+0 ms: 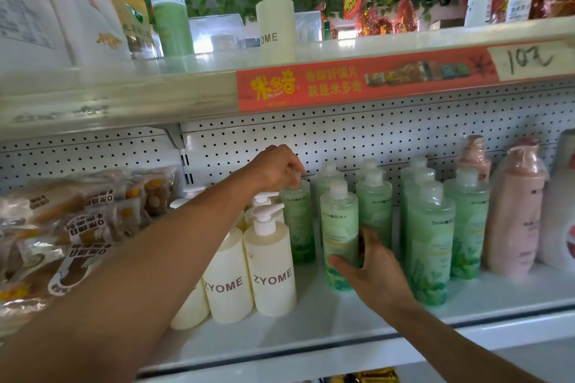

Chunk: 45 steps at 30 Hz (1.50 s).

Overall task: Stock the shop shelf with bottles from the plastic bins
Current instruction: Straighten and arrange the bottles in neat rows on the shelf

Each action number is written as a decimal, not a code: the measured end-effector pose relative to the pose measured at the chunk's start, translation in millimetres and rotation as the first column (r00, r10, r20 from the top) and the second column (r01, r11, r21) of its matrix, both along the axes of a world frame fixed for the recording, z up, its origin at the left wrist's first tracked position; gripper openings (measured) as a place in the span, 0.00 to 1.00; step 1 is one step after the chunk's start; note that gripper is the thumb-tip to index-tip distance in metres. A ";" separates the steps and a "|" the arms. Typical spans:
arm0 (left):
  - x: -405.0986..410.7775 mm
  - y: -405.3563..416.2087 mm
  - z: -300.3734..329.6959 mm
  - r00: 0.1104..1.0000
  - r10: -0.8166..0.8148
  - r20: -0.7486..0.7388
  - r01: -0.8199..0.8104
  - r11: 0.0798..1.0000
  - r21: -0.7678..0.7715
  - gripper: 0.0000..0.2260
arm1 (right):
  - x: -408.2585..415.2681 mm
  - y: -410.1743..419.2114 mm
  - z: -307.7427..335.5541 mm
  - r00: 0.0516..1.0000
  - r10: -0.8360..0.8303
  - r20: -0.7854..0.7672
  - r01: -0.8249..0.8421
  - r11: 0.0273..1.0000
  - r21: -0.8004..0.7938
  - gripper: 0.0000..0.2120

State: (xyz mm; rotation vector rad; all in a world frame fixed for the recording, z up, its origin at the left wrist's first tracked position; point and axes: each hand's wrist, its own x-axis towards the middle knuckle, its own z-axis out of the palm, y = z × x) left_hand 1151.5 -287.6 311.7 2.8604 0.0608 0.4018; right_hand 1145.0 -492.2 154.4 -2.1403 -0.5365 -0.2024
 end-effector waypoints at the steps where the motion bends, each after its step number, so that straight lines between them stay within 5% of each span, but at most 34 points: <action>1: 2.0 0.6 0.2 1.000 0.007 0.006 -0.007 1.000 0.002 0.13 | 0.2 0.0 -0.5 1.000 -0.002 0.000 0.002 1.000 0.001 0.25; 19: 23.5 12.8 -1.7 0.999 0.033 0.001 -0.033 0.999 0.008 0.17 | 4.2 1.2 -6.4 0.999 -0.007 0.040 0.008 1.000 -0.009 0.24; 25: 14.5 -0.6 9.3 0.984 -0.094 0.151 0.106 0.992 -0.070 0.18 | 4.0 1.7 -7.2 0.999 -0.002 0.043 0.002 1.000 -0.003 0.25; 33: 41.4 -38.3 8.8 0.982 -0.140 -0.129 0.149 0.987 0.065 0.18 | -0.2 -0.8 -3.7 1.000 0.004 0.026 -0.003 1.000 -0.019 0.26; 45: 27.1 -30.7 10.6 0.985 -0.167 -0.045 0.168 0.986 0.010 0.13 | -5.9 -13.2 -4.3 0.998 -0.013 0.056 0.016 0.999 -0.040 0.24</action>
